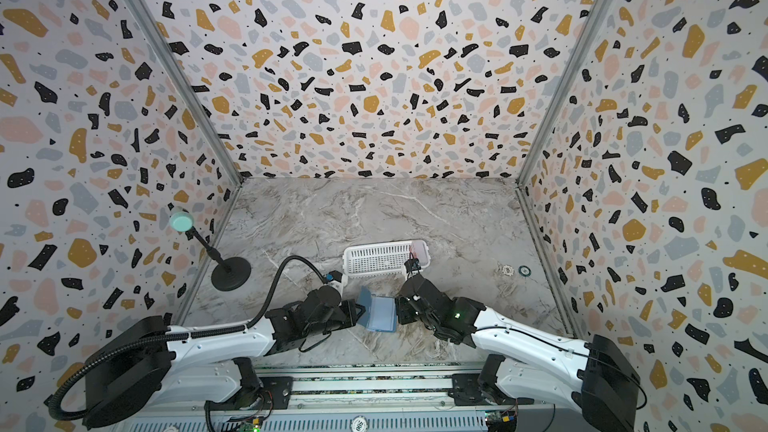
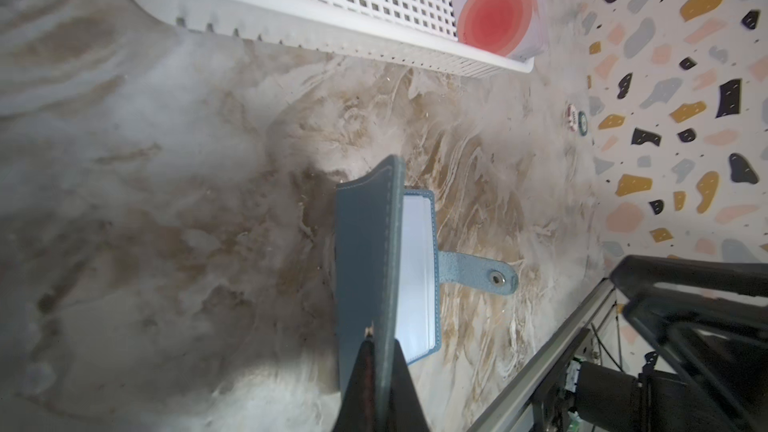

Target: Put the credit cards into the card holder

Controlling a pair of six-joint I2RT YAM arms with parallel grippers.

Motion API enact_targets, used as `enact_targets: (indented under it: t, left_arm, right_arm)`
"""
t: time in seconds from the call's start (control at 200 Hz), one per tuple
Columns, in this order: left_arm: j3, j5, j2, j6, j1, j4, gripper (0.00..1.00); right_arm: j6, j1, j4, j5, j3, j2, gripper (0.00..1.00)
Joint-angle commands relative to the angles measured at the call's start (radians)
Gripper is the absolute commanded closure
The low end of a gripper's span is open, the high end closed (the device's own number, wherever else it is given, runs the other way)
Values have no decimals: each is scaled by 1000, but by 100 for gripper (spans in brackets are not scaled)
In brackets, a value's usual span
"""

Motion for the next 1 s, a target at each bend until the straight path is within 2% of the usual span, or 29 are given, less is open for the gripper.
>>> enact_targets:
  t: [0.0,0.085,0.225,0.385,0.566,0.626,0.671,0.821,0.996]
  left_arm:
    - [-47,-77,-42,-177,-48,177,95]
    - [-97,-106,-43,-234,-81,262,93]
    - [-132,-140,-9,-232,-107,300,91]
    - [-174,-172,31,-281,-118,395,91]
    - [-157,-207,70,-285,-121,393,90]
    - [-143,-202,88,-280,-121,383,86]
    - [-133,-196,101,-279,-121,370,82]
    - [-140,-187,118,-284,-121,379,78]
    - [-170,-189,96,-299,-121,364,77]
  right_arm:
    - [14,19,-7,-31,59,30,79]
    - [14,45,29,-34,52,52,81]
    - [8,69,79,-24,28,127,87]
    - [62,83,122,-41,2,173,87]
    - [94,89,192,-44,-28,172,87]
    - [94,89,205,-55,-26,180,87]
    - [92,90,210,-63,-18,197,86]
    - [89,89,223,-68,5,255,85]
    - [87,89,247,-86,35,326,84]
